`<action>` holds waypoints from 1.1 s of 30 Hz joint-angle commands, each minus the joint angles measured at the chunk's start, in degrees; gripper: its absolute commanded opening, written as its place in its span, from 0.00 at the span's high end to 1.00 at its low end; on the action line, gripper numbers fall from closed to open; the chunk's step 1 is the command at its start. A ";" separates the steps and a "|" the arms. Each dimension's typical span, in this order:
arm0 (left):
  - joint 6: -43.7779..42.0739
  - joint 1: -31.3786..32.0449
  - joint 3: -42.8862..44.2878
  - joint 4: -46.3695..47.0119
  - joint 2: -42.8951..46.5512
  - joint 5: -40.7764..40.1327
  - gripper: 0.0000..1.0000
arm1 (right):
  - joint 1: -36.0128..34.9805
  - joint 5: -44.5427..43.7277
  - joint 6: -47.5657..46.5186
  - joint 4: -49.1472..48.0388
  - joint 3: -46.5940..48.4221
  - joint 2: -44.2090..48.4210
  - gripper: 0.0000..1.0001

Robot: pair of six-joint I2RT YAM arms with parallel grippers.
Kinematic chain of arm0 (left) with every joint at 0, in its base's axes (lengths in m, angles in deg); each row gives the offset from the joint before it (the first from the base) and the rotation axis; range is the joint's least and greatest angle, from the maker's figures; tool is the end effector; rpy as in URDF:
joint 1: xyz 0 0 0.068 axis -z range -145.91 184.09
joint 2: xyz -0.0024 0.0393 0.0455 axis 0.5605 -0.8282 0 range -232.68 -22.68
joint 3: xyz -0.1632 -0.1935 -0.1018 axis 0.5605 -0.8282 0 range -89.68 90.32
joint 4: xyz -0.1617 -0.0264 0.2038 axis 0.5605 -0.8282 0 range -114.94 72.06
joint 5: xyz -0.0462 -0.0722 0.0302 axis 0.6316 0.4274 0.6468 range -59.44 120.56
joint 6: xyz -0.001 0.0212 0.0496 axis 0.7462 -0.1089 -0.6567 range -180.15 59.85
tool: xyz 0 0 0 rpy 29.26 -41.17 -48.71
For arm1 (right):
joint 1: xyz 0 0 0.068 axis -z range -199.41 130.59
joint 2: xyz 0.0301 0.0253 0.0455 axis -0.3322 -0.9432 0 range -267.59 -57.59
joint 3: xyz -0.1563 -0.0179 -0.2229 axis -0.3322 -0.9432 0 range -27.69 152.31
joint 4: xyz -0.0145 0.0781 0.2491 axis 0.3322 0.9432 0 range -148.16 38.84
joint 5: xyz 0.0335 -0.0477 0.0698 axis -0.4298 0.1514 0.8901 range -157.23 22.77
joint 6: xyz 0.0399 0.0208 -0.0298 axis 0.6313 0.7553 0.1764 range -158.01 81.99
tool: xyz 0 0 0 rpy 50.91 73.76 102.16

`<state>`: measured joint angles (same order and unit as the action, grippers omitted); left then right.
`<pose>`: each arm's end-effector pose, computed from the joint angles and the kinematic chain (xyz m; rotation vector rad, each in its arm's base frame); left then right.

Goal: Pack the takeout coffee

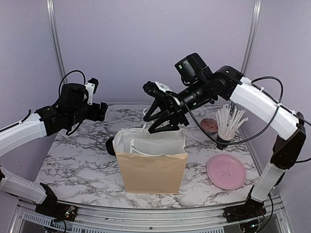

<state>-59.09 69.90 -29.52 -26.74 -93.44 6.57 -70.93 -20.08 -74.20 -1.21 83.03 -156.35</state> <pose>0.2399 -0.1553 0.3413 0.2881 1.8570 -0.0415 0.2015 0.2957 0.4144 -1.8520 1.3404 1.0972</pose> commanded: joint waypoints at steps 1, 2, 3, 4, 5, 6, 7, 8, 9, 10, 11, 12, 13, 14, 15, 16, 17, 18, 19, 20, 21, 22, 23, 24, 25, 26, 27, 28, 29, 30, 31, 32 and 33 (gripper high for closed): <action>-0.18 -0.30 1.36 -0.07 1.00 0.60 0.07 | 7.60 -0.04 -2.22 0.92 -1.17 9.56 0.51; -0.18 -0.30 1.41 -0.05 0.91 0.65 0.07 | 9.74 -0.57 -1.99 0.44 -2.32 10.99 0.52; -0.14 -0.30 1.44 -0.09 0.94 0.74 0.07 | 11.92 -1.27 -1.58 -0.01 -3.41 12.37 0.53; -0.03 -0.30 1.45 -0.14 0.89 0.84 0.07 | 14.39 -2.09 -1.07 -0.29 -4.45 13.67 0.53; 0.06 -0.30 1.52 -0.28 0.97 1.01 0.07 | 16.90 -3.36 -0.19 -1.08 -5.51 14.86 0.54; 0.20 -0.30 1.66 -0.38 1.04 1.31 0.07 | 19.93 -4.55 1.04 -1.78 -6.76 16.11 0.55; 0.36 -0.30 1.82 -0.56 1.06 1.64 0.07 | 23.13 -5.92 1.94 -2.40 -7.99 17.28 0.55; 0.55 -0.30 1.95 -0.75 1.17 1.97 0.08 | 26.28 -7.88 2.89 -3.22 -9.57 18.46 0.55; 0.72 -0.30 2.16 -0.97 1.27 2.46 0.08 | 29.67 -10.58 4.24 -4.29 -11.20 19.69 0.55; 0.88 -0.30 2.35 -1.22 1.36 3.03 0.09 | 32.77 -13.84 5.70 -5.79 -13.07 20.84 0.56; 1.02 -0.30 2.49 -1.41 1.60 3.53 0.10 | 36.55 -16.42 7.20 -7.05 -15.69 22.09 0.57; 1.17 -0.30 2.58 -1.52 1.75 3.98 0.11 | 40.31 -18.21 8.25 -7.86 -17.45 23.14 0.59; 1.26 -0.30 2.66 -1.57 1.98 4.29 0.11 | 44.04 -18.65 8.81 -8.05 -18.79 24.10 0.60; 1.26 -0.30 2.68 -1.66 2.17 4.46 0.11 | 47.72 -18.53 9.01 -8.01 -20.07 24.99 0.61; 1.38 -0.30 2.68 -1.71 2.35 4.67 0.12 | 51.71 -18.50 8.88 -7.73 -21.27 25.88 0.61; 1.38 -0.30 2.76 -1.67 2.50 4.85 0.12 | 54.03 -19.01 8.78 -7.39 -22.46 26.73 0.61; 1.47 -0.30 2.81 -1.81 2.53 5.09 0.12 | 55.55 -20.07 8.85 -7.18 -23.72 27.56 0.61; 1.47 -0.30 2.85 -1.80 2.63 5.33 0.12 | 56.68 -20.78 8.91 -6.87 -24.92 28.44 0.61; 1.63 -0.30 2.92 -1.92 2.69 5.50 0.12 | 57.47 -21.05 8.84 -6.55 -26.15 29.22 0.61; 1.66 -0.30 3.01 -1.94 2.77 5.74 0.12 | 57.73 -20.82 8.38 -5.71 -27.19 29.91 0.61; 1.78 -0.30 3.03 -2.01 2.79 5.90 0.12 | 57.76 -20.40 7.90 -4.93 -28.08 30.87 0.61; 1.88 -0.30 3.04 -2.06 2.88 6.07 0.12 | 57.77 -20.41 7.81 -4.38 -28.95 31.45 0.61; 1.92 -0.30 3.11 -2.14 2.97 6.16 0.12 | 57.77 -20.57 7.82 -3.86 -29.65 31.85 0.60; 1.99 -0.30 3.12 -2.13 3.04 6.29 0.12 | 57.79 -20.70 7.36 -3.22 -30.31 31.90 0.58; 1.98 -0.30 3.12 -2.10 3.08 6.37 0.12 | 57.77 -20.58 6.63 -2.19 -30.78 31.69 0.56; 2.01 -0.30 3.12 -2.18 3.15 6.33 0.12 | 57.77 -20.70 5.90 -1.32 -31.27 31.28 0.54; 2.09 -0.30 3.12 -2.11 3.16 6.39 0.12 | 57.77 -20.81 5.05 -0.75 -31.97 31.00 0.52; 2.09 -0.30 3.12 -2.12 3.14 6.40 0.12 | 57.77 -20.81 4.31 -0.44 -32.64 30.92 0.51; 2.06 -0.30 3.12 -2.10 3.14 6.43 0.12 | 57.77 -20.64 3.31 -0.36 -33.35 30.91 0.50; 2.14 -0.30 3.12 -2.15 3.08 6.51 0.12 | 57.77 -20.19 2.57 -0.53 -33.82 30.84 0.49; 2.19 -0.30 3.12 -2.16 3.00 6.59 0.12 | 57.70 -19.85 2.14 -0.85 -34.09 30.70 0.49; 2.26 -0.30 3.12 -2.17 2.89 6.74 0.12 | 57.43 -19.86 2.01 -0.95 -34.09 30.28 0.49; 2.27 -0.30 3.12 -2.12 2.80 6.76 0.12 | 56.97 -19.97 1.53 -0.69 -33.70 29.64 0.49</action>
<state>-57.54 69.90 -27.99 -27.68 -91.84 12.56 -13.23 -39.97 -69.91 -3.22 48.85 -125.53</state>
